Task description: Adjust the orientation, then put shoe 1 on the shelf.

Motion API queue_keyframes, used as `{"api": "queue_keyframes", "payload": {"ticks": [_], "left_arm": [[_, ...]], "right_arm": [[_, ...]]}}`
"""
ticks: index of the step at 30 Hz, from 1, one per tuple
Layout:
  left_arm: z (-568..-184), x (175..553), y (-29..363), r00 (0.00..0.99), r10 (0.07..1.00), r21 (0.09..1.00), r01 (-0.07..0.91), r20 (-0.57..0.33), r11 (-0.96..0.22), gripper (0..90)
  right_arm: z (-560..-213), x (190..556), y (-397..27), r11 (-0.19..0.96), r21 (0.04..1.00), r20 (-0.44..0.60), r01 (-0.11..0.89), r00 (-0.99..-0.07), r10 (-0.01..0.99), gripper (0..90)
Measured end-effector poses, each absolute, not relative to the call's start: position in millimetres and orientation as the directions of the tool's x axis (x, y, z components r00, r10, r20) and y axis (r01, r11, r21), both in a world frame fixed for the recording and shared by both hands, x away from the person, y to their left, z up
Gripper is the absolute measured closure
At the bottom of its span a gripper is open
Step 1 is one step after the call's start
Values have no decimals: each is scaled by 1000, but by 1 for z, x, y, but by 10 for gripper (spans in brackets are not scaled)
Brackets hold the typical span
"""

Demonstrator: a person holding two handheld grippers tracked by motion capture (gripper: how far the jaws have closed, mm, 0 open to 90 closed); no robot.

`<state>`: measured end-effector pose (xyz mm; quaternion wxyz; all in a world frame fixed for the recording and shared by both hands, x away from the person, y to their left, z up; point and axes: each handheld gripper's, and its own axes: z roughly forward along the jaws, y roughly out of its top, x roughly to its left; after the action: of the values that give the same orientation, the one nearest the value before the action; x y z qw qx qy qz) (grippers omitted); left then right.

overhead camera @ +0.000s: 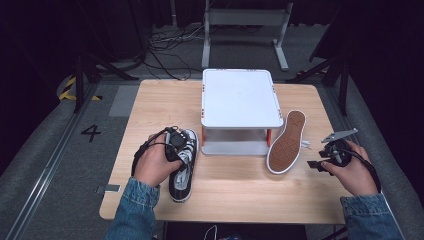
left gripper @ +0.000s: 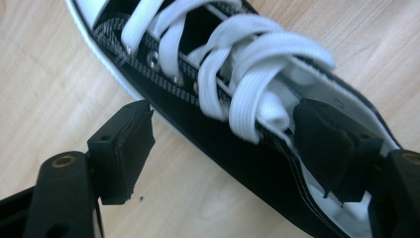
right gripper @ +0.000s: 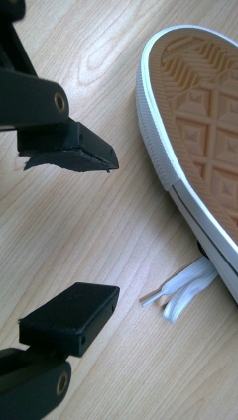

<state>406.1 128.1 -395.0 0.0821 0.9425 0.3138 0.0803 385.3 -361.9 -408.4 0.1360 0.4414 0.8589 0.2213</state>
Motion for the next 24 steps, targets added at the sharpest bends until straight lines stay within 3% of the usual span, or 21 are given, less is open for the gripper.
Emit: {"api": "queue_keyframes", "payload": {"ticks": [3,9,13,17,22,24], "left_arm": [[-396,406,124,809,579,218,551,97,-806,232],[-406,422,110,827,540,157,519,155,-840,192],[-408,430,108,823,561,139,547,88,-825,248],[-402,430,112,823,564,146,551,67,-821,511],[-399,428,113,789,608,162,591,85,-790,699],[-394,428,118,762,643,188,622,78,-760,735]], "right_arm": [[-408,384,-363,509,499,-39,701,-569,822,363],[-412,379,-365,513,496,-45,701,-569,821,356],[-411,375,-369,508,501,-47,701,-564,825,352],[-412,375,-370,505,497,-49,706,-558,828,351],[-411,378,-365,519,500,-49,693,-576,816,347],[-411,380,-363,522,504,-44,688,-583,811,346]]}}
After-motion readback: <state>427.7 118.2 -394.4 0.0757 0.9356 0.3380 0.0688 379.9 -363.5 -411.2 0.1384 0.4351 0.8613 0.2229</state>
